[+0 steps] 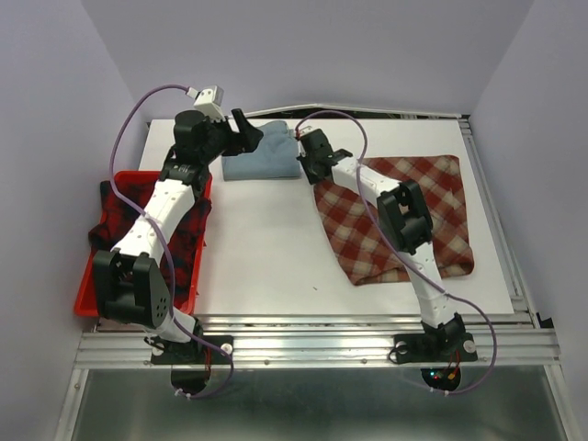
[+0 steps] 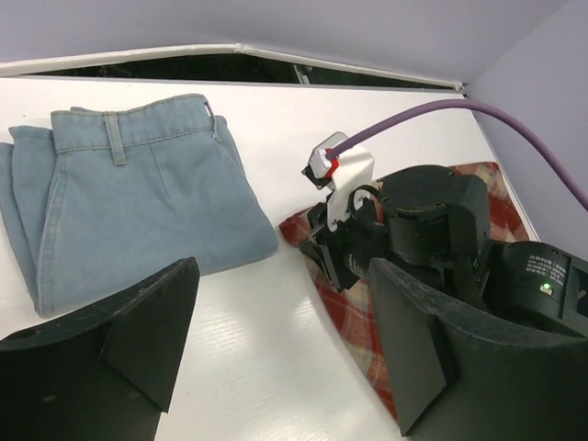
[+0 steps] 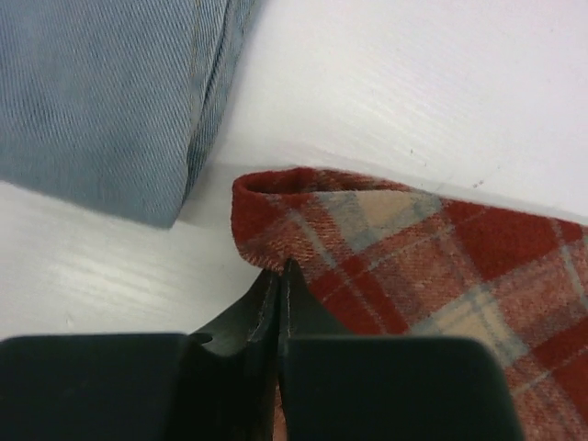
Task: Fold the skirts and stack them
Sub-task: Flatten the skirt out
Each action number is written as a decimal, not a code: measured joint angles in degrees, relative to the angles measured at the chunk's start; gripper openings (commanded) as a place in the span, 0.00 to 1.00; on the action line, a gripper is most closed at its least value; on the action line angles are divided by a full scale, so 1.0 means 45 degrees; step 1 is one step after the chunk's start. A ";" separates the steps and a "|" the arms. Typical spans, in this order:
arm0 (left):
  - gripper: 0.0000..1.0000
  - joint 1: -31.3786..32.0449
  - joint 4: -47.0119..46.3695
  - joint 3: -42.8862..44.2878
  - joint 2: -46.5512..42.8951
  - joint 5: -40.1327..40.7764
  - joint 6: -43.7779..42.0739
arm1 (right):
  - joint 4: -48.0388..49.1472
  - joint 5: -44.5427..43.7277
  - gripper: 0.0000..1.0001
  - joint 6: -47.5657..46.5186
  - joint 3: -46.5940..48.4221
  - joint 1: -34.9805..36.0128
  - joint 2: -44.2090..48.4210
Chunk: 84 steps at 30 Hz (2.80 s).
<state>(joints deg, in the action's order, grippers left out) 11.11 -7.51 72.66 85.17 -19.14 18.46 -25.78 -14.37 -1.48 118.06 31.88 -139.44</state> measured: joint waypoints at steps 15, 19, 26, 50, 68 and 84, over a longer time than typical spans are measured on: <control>0.98 0.0321 -0.0287 -0.0418 0.0491 -0.0607 -0.0175 | -0.0102 0.4731 0.71 0.1049 -0.3055 -0.5226 0.4405; 0.99 0.0661 -0.0282 -0.0418 0.0782 -0.0646 -0.0291 | -0.0291 0.4847 0.71 0.1311 -0.3084 -0.6241 0.2880; 0.99 0.0821 -0.0287 -0.0418 0.0850 -0.0646 -0.0466 | -0.0597 0.4979 0.69 0.1651 -0.3118 -0.6484 0.2550; 0.99 0.0879 -0.0665 -0.0879 0.0845 -0.0646 -0.0505 | -0.1350 0.7475 0.01 0.3483 -0.1719 -0.6416 0.2161; 0.99 0.1491 -0.0661 -0.2477 -0.0131 -0.0534 -0.1175 | 0.0962 1.1647 0.75 0.4575 -0.1044 -0.5285 0.2618; 0.86 0.6426 0.1749 0.0869 0.4250 0.0991 -0.4498 | -0.2739 0.4896 0.36 -0.5081 -0.6897 -0.8272 0.6552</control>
<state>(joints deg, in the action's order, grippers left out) 40.03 0.36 76.58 104.29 -14.68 -1.78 -38.11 7.66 -24.34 87.02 -5.34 -109.95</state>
